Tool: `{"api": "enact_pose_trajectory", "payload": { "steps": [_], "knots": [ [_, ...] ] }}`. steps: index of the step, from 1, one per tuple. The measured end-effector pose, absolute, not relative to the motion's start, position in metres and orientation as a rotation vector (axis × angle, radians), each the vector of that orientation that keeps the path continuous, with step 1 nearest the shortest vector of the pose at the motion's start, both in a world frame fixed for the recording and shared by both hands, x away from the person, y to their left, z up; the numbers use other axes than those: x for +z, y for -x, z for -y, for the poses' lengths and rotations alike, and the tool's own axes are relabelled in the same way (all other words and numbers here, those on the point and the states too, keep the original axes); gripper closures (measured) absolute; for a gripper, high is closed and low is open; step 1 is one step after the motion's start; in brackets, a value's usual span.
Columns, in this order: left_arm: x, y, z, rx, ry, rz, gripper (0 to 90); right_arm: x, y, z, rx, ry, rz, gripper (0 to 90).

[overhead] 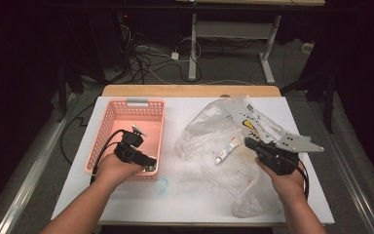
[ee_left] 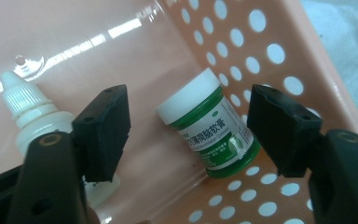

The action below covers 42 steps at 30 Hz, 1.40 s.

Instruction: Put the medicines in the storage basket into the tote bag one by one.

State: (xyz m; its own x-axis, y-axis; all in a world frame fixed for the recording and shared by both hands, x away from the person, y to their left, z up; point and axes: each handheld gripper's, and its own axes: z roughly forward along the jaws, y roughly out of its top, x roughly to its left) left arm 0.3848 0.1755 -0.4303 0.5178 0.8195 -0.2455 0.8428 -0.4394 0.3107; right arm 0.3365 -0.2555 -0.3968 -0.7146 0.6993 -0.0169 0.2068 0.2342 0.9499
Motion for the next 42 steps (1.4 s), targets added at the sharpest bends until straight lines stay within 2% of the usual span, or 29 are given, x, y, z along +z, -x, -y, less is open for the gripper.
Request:
{"api": "enact_pose_trajectory", "payload": {
  "steps": [8,14,27,42],
  "knots": [
    [-0.434,-0.392,-0.171,-0.149,-2.427,-1.395,33.5,-0.397,-0.337,0.255,1.480,-0.829,-2.077,90.0],
    [-0.437,-0.396,-0.171,-0.202,-2.440,-1.430,42.1,-0.398,-0.337,0.255,1.480,-0.830,-2.076,90.0],
    [-0.443,-0.400,-0.165,-0.277,-2.522,-1.431,46.3,-0.397,-0.336,0.255,1.486,-0.829,-2.069,90.0],
    [-0.441,-0.397,-0.165,-0.239,-2.507,-1.407,48.0,-0.397,-0.336,0.255,1.479,-0.822,-2.073,90.0]
  ]
}}
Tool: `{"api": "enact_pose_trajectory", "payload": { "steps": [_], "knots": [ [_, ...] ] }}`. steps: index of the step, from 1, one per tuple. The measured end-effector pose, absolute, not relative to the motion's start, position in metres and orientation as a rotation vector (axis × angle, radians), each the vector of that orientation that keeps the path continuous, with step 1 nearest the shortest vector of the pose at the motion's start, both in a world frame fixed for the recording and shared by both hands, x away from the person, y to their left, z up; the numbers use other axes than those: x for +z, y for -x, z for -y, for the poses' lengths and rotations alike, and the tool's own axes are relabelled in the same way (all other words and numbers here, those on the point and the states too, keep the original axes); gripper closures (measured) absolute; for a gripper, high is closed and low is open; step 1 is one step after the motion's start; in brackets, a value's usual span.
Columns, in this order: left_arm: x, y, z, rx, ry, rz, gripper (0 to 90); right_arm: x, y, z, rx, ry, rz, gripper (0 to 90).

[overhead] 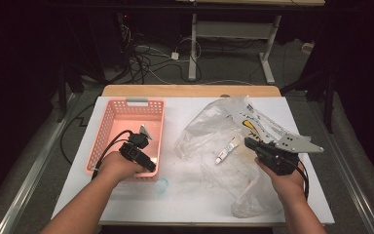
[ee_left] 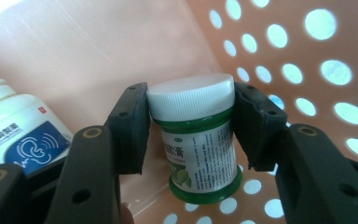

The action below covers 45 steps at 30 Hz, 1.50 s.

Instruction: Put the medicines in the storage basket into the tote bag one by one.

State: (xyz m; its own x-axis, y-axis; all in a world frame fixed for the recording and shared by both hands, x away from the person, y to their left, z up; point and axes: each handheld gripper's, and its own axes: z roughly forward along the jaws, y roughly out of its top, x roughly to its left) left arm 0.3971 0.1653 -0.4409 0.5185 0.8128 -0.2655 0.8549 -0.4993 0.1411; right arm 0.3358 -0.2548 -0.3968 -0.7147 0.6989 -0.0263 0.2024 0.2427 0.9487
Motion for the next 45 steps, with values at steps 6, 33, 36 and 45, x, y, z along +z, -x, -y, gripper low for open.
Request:
{"api": "enact_pose_trajectory", "payload": {
  "steps": [6,33,36,45],
  "knots": [
    [-0.439,-0.394,-0.167,-0.203,-2.483,-1.391,48.1,-0.397,-0.336,0.255,1.479,-0.822,-2.070,90.0],
    [-0.423,-0.360,-0.178,0.216,-2.241,-1.263,48.5,-0.398,-0.335,0.254,1.475,-0.828,-2.069,90.0],
    [-0.423,-0.355,-0.177,0.255,-2.216,-1.259,48.4,-0.398,-0.335,0.254,1.474,-0.828,-2.070,90.0],
    [-0.418,-0.348,-0.184,0.297,-2.117,-1.227,48.5,-0.398,-0.335,0.254,1.475,-0.824,-2.069,90.0]
  ]
}}
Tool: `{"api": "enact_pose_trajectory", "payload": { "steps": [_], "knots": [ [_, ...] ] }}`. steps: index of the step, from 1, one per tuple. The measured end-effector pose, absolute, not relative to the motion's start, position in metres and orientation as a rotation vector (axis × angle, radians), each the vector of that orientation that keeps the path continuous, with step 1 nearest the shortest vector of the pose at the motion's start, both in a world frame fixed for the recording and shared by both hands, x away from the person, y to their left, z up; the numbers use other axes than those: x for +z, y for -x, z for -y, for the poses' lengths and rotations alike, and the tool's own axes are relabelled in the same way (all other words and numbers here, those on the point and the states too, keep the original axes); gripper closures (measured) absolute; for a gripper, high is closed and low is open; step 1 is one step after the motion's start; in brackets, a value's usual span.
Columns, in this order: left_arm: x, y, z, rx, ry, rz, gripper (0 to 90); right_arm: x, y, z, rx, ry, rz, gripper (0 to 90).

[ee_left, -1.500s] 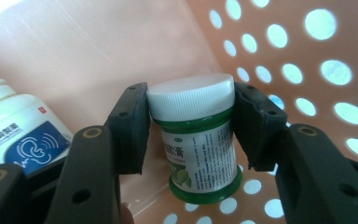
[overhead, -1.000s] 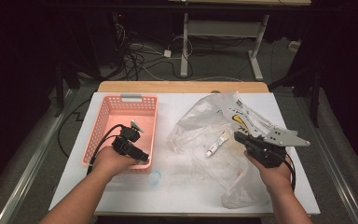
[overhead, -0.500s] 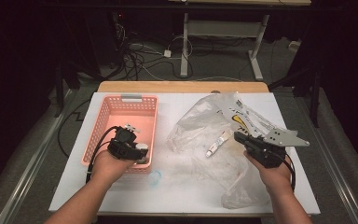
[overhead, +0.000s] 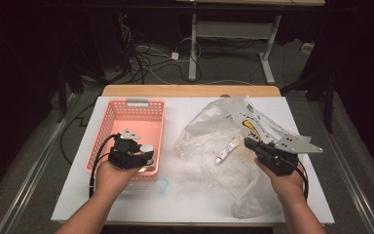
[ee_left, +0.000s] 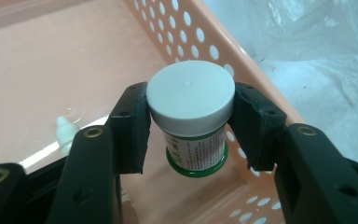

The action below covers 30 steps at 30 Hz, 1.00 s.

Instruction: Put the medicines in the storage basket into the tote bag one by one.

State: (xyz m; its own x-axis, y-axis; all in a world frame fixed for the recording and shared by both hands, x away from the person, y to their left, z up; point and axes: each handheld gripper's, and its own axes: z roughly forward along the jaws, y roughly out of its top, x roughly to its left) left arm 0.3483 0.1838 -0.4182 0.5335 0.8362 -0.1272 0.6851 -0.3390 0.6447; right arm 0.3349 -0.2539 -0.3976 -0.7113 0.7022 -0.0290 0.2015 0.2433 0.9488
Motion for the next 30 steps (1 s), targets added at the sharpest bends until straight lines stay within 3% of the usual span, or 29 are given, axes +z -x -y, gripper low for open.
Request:
{"api": "enact_pose_trajectory", "payload": {
  "steps": [30],
  "knots": [
    [-0.417,-0.322,-0.198,0.440,-1.907,-1.107,48.5,-0.398,-0.335,0.255,1.469,-0.824,-2.059,90.0]
  ]
}}
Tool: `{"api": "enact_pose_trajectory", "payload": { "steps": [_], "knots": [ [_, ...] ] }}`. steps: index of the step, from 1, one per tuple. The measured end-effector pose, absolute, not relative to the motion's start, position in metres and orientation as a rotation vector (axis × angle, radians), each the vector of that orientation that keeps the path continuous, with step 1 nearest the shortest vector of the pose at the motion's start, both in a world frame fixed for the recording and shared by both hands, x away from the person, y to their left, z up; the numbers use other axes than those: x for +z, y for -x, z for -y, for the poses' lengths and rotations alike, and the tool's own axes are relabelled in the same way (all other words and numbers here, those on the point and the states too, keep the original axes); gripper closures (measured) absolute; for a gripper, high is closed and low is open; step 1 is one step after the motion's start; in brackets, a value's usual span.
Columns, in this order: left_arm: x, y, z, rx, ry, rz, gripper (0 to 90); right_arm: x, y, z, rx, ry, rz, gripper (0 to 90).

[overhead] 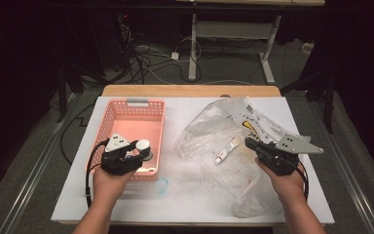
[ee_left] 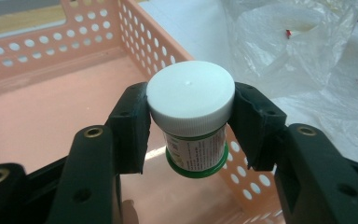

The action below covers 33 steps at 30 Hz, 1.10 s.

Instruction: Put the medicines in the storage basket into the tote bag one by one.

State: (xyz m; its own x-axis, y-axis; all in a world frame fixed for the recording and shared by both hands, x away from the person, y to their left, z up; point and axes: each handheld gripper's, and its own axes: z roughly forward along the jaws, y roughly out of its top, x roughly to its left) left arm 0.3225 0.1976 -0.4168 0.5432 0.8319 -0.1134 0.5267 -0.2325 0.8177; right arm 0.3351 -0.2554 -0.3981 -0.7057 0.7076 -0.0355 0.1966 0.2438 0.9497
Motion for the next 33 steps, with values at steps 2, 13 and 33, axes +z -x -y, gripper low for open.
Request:
{"api": "enact_pose_trajectory", "payload": {
  "steps": [2,13,33],
  "knots": [
    [-0.416,-0.321,-0.198,0.437,-1.893,-1.107,48.5,-0.397,-0.335,0.256,1.473,-0.824,-2.054,90.0],
    [-0.399,-0.305,-0.193,0.448,-1.854,-1.064,48.5,-0.396,-0.333,0.257,1.486,-0.824,-2.046,90.0],
    [-0.392,-0.289,-0.149,0.387,-1.898,-0.896,48.5,-0.397,-0.333,0.254,1.484,-0.815,-2.056,90.0]
  ]
}}
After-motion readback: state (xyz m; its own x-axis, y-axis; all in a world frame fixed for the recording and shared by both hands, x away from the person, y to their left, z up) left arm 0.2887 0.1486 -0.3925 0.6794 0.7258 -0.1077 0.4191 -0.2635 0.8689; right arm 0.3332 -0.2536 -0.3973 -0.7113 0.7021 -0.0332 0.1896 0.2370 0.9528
